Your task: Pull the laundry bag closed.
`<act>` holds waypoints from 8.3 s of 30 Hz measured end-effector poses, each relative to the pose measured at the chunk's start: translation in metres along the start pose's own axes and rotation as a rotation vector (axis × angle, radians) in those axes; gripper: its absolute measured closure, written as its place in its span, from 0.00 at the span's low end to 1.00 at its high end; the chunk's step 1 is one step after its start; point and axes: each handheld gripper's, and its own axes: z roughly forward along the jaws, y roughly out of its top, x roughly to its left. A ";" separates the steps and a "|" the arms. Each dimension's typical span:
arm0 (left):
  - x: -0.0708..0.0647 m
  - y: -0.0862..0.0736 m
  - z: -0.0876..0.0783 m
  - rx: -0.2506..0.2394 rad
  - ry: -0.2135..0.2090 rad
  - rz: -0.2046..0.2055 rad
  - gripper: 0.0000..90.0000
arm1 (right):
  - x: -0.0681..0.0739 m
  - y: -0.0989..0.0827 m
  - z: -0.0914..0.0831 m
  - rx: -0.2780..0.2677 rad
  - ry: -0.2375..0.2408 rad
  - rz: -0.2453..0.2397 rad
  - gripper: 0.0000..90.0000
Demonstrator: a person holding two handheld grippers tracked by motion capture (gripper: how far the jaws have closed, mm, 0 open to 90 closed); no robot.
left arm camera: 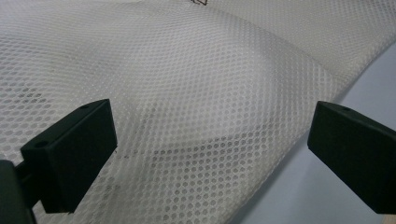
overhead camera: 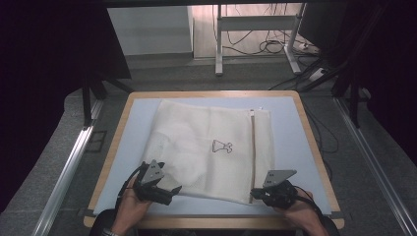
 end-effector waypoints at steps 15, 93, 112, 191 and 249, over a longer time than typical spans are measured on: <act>-0.012 0.017 0.012 -0.003 -0.094 -0.022 0.02 | 0.003 0.001 0.003 0.027 -0.027 -0.018 0.95; -0.116 0.087 0.136 0.073 -0.503 0.172 0.99 | -0.001 0.003 0.004 0.036 -0.032 0.034 0.95; -0.119 0.083 0.135 0.051 -0.483 0.196 1.00 | -0.003 0.004 0.009 0.055 -0.104 0.019 0.96; -0.119 0.082 0.135 0.048 -0.493 0.167 1.00 | -0.048 0.020 0.019 0.062 -0.246 -0.025 0.96; -0.118 0.083 0.135 0.052 -0.493 0.174 1.00 | -0.085 0.031 0.032 0.106 -0.333 -0.037 0.96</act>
